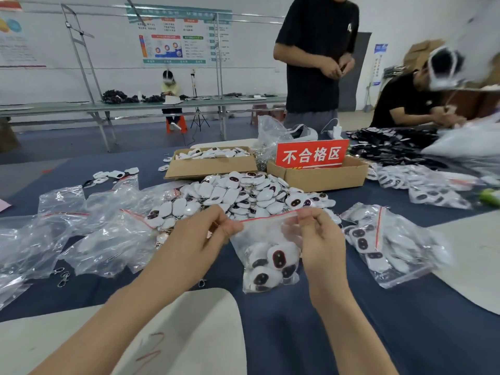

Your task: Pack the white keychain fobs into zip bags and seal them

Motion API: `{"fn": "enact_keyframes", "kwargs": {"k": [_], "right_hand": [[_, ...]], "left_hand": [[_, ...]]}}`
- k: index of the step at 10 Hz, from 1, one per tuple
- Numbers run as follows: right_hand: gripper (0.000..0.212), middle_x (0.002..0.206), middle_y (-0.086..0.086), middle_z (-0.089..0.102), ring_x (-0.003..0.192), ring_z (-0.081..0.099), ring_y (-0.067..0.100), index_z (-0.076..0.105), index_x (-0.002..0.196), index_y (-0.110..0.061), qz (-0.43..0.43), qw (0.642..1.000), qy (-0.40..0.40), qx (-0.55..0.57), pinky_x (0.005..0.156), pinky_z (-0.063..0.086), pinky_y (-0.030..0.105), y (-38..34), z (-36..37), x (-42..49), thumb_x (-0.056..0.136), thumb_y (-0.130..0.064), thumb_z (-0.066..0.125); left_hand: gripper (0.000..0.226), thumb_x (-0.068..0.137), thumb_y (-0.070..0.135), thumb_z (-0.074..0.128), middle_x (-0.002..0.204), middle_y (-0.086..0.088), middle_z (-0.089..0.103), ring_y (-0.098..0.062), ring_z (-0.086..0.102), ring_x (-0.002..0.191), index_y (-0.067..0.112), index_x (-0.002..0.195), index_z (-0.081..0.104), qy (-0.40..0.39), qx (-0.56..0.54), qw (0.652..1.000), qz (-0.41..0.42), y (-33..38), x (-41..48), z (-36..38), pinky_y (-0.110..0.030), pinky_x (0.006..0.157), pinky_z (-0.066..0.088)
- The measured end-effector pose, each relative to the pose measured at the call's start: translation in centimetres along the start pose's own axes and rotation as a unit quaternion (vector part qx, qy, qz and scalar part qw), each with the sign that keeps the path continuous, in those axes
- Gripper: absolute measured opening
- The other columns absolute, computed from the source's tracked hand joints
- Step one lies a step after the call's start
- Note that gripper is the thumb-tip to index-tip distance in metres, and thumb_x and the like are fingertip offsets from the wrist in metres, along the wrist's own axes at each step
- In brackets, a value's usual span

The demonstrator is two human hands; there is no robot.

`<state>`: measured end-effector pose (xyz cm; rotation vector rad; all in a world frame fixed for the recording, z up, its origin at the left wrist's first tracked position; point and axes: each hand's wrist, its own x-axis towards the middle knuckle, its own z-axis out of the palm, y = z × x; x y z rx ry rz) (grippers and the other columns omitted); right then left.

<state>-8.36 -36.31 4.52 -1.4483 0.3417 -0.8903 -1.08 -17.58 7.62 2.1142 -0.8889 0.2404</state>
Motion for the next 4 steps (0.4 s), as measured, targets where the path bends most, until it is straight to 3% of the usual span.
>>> {"fn": "enact_keyframes", "kwargs": {"k": [1, 2, 3, 4], "right_hand": [[0.019, 0.078, -0.009, 0.074, 0.071, 0.072, 0.007, 0.066, 0.090, -0.021, -0.033, 0.999, 0.033, -0.017, 0.062, 0.053, 0.014, -1.3, -4.0, 3.2, 0.102, -0.031, 0.056], [0.020, 0.072, -0.008, 0.073, 0.063, 0.067, 0.001, 0.065, 0.088, -0.023, -0.058, 0.989, 0.101, -0.091, 0.057, 0.050, 0.013, -2.9, -8.1, 8.7, 0.102, -0.033, 0.055], [0.016, 0.095, -0.002, 0.071, 0.088, 0.068, 0.009, 0.067, 0.103, -0.018, -0.058, 0.975, 0.123, -0.177, 0.074, 0.048, 0.026, -4.7, -11.5, 14.8, 0.101, -0.030, 0.057], [0.046, 0.110, -0.003, 0.059, 0.103, 0.055, 0.015, 0.053, 0.136, -0.012, -0.037, 0.963, 0.135, -0.232, 0.085, 0.037, 0.025, -6.4, -14.1, 17.3, 0.100, -0.040, 0.055]], "left_hand": [[0.031, 0.093, 0.060, 0.055, 0.077, 0.010, 0.072, -0.008, 0.067, 0.065, 0.032, 0.079, 0.061, -0.046, -0.128, 0.991, -0.006, 3.1, 2.8, 3.3, -0.032, 0.063, 0.058], [0.029, 0.099, 0.045, 0.059, 0.076, 0.005, 0.073, -0.007, 0.068, 0.064, 0.022, 0.082, 0.063, -0.058, -0.163, 0.985, 0.016, 7.2, 8.1, 7.6, -0.031, 0.059, 0.057], [0.030, 0.104, 0.034, 0.055, 0.089, -0.008, 0.075, -0.014, 0.068, 0.070, 0.007, 0.094, 0.067, -0.096, -0.196, 0.975, -0.049, 10.8, 13.7, 11.6, -0.034, 0.063, 0.059], [0.029, 0.107, 0.034, 0.048, 0.113, -0.016, 0.070, -0.025, 0.070, 0.090, 0.008, 0.105, 0.062, -0.140, -0.218, 0.959, -0.111, 11.3, 14.8, 14.0, -0.045, 0.085, 0.061]]}}
